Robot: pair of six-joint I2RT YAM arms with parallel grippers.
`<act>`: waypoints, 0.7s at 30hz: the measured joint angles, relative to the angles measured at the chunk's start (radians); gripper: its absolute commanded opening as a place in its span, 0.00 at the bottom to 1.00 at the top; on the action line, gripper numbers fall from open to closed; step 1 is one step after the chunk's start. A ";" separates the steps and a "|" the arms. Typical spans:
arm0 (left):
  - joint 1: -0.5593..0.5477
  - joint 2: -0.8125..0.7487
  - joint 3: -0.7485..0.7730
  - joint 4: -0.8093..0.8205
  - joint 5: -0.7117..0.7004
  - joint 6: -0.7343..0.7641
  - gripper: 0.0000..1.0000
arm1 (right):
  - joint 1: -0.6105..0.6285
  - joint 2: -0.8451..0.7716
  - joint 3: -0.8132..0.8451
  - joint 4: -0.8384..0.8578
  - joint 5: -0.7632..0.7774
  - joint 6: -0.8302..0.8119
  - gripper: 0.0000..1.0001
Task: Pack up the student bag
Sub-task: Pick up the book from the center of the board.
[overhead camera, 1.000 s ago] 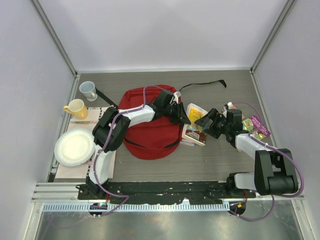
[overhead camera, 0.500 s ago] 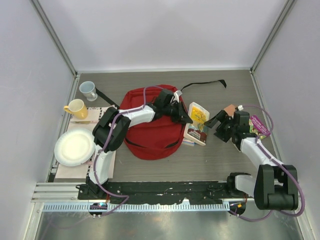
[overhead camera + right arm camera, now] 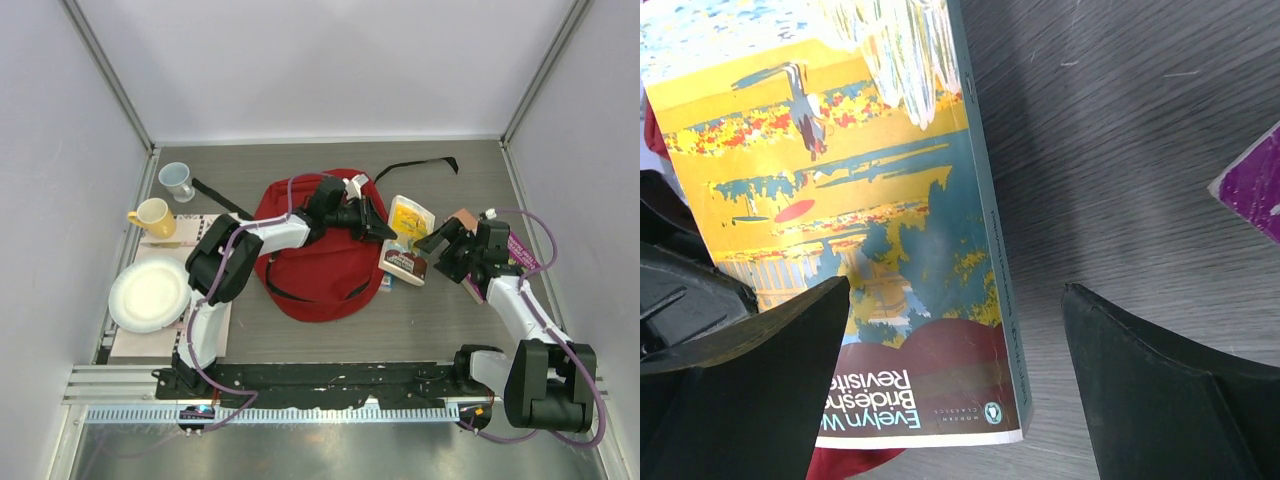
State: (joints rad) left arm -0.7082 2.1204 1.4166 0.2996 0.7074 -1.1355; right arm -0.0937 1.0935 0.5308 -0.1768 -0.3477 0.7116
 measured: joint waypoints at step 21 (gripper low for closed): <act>0.051 0.009 -0.129 0.492 0.064 -0.310 0.00 | -0.057 0.036 -0.143 0.440 -0.336 0.201 0.91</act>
State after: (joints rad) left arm -0.6567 2.1296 1.2877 0.7921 0.7719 -1.4456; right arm -0.1505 1.1297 0.3874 0.2634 -0.6838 0.9131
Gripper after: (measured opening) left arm 0.200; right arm 0.921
